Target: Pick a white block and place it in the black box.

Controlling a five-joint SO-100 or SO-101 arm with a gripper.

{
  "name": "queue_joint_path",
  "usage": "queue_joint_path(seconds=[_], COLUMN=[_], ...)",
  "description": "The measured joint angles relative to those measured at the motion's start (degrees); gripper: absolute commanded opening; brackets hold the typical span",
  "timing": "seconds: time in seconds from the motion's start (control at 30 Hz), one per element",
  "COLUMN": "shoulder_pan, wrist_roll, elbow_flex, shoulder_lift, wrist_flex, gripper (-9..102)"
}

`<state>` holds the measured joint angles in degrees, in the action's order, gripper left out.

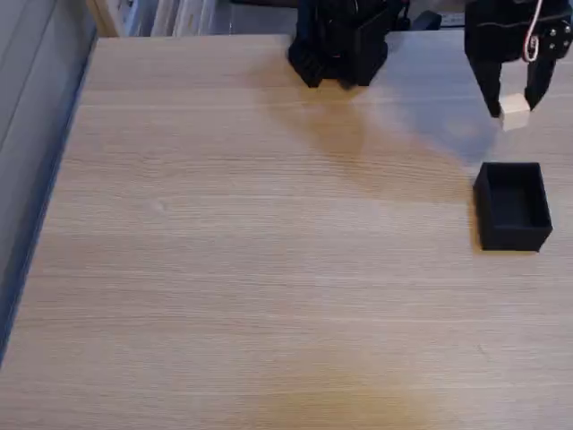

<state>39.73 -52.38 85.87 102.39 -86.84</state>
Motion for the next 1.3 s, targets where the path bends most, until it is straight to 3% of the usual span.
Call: queue_joint_path(seconds=[0.4, 0.5, 0.6, 0.8, 0.9, 1.07, 1.3], shoulder_pan=[-0.4, -1.2, -1.0, -1.8, -1.8, -2.6, -4.8], wrist_roll=[0.4, 0.4, 0.4, 0.4, 0.4, -1.6, -3.3], elbow_flex=[-9.0, -10.3, -11.0, -11.0, -11.0, -11.0, -5.5], shoulder_lift=[-15.7, -17.8, -18.9, -19.6, -19.6, -19.6, -11.2], wrist_flex=[4.8, 6.0, 6.5, 6.5, 6.5, 5.7, 5.6], gripper=[3, 6, 16, 18, 17, 1, 0])
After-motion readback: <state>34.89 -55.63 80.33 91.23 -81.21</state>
